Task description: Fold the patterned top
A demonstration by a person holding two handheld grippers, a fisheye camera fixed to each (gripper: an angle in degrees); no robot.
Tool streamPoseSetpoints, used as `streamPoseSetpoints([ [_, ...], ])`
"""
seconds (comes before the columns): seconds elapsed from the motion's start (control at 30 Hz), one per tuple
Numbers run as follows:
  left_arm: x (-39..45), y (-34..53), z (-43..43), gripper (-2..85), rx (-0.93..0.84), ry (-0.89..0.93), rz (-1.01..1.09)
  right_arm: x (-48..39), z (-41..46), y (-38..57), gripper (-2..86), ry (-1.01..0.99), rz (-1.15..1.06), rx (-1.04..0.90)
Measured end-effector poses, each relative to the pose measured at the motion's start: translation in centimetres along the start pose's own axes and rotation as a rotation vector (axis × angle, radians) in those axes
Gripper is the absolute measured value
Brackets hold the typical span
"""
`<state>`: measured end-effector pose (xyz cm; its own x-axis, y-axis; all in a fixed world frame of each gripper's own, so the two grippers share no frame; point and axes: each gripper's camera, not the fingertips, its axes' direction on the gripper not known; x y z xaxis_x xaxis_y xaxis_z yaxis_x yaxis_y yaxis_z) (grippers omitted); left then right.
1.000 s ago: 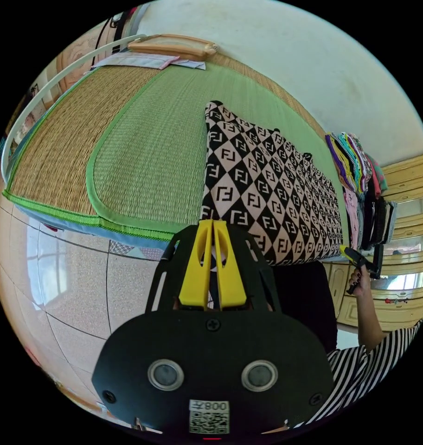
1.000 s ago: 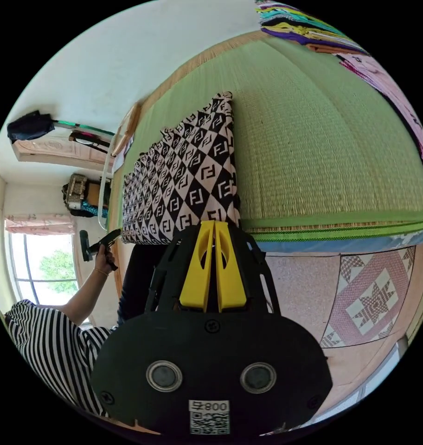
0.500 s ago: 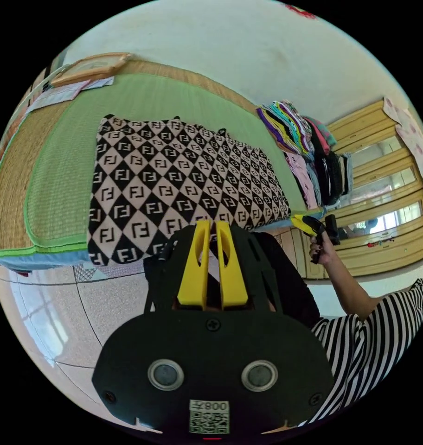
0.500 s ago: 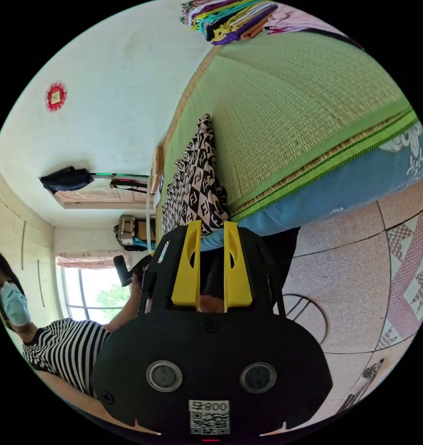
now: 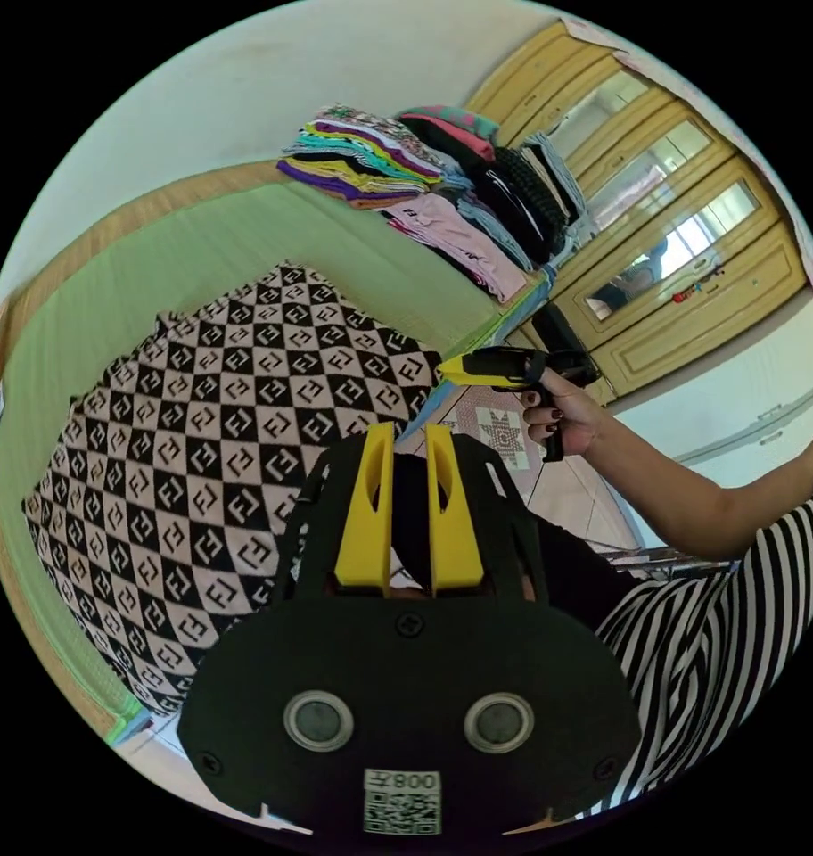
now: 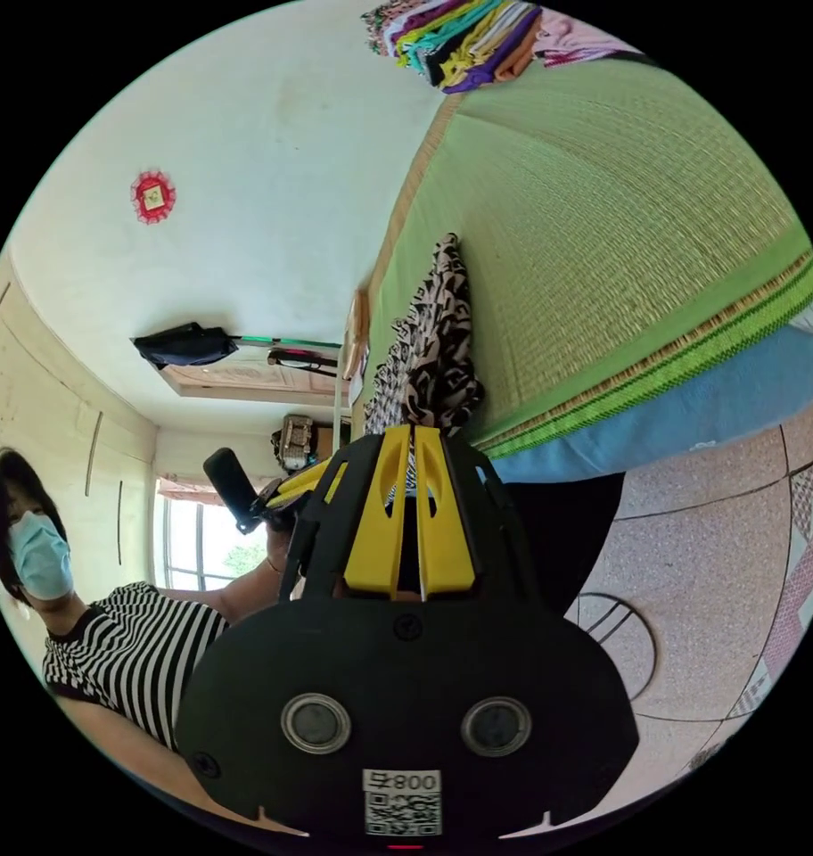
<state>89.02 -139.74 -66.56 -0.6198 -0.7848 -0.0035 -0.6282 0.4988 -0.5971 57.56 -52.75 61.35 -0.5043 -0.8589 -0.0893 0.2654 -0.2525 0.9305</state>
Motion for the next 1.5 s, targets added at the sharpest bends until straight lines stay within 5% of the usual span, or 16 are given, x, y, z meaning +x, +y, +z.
streamPoseSetpoints([
  [0.2,6.0,-6.2,4.3,10.5,-0.06,-0.128,0.166,-3.2,-1.3,-0.8,0.5,-0.039,-0.105,-0.014],
  [0.4,9.2,-8.8,7.4,3.9,-0.131,-0.359,0.22,-4.8,-0.5,-1.8,0.8,-0.012,-0.16,-0.082],
  [0.83,4.3,-8.5,4.8,2.5,0.022,-0.105,-0.076,1.6,-0.2,-12.6,8.5,-0.033,-0.033,-0.051],
  [1.5,1.0,-10.2,6.9,2.5,0.029,0.008,-0.104,2.3,13.8,-25.3,7.6,-0.019,0.078,-0.145],
])
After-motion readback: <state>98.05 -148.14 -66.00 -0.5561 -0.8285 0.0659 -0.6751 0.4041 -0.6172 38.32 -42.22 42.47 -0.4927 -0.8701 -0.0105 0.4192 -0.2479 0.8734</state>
